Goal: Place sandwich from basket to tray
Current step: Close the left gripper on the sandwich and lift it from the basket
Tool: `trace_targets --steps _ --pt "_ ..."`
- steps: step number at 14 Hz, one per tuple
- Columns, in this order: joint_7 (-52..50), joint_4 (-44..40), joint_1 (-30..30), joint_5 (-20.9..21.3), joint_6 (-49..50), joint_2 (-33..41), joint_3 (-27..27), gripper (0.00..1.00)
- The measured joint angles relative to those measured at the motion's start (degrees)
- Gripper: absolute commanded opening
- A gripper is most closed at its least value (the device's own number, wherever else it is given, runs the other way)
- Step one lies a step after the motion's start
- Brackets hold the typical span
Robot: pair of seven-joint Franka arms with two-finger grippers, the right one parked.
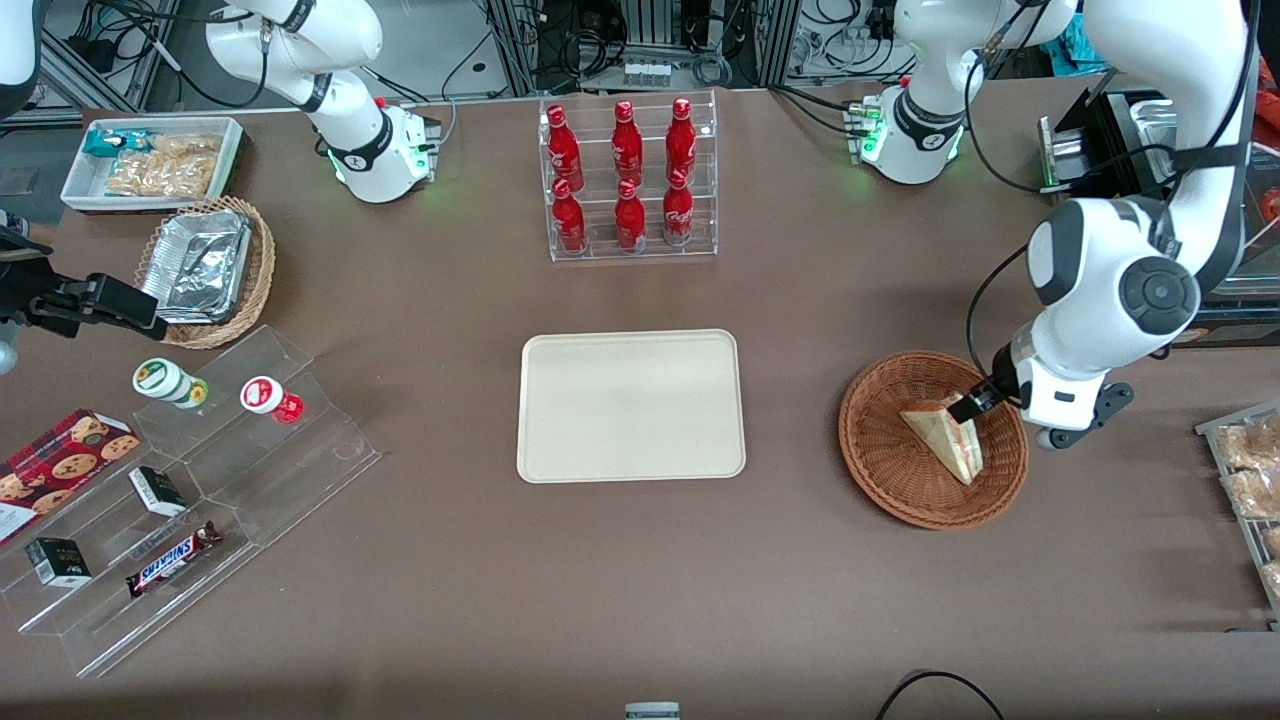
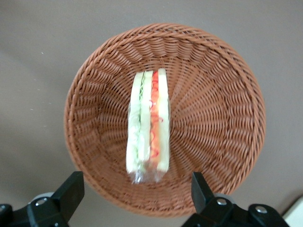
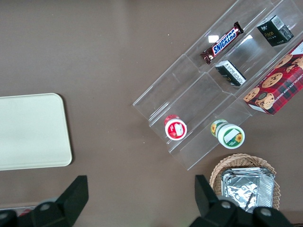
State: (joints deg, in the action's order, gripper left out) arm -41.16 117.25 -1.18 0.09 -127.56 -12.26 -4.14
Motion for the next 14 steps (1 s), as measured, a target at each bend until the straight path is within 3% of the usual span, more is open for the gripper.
trace_targets --steps 5,6,7,8,11,14 --pt "-5.9 1.9 0.0 0.0 -7.0 -5.3 0.0 0.98" --pt "-6.1 1.9 0.0 0.0 -7.3 -6.3 0.0 0.73" --pt "-6.2 1.9 0.0 0.0 -7.4 -7.2 0.0 0.35" --pt "-6.3 1.9 0.0 0.0 -7.5 -7.6 0.0 0.15" --pt "-6.3 1.1 0.0 0.0 -5.9 -7.5 0.0 0.09" --pt "-6.6 -3.9 0.0 0.0 5.1 -6.3 -0.1 0.09"
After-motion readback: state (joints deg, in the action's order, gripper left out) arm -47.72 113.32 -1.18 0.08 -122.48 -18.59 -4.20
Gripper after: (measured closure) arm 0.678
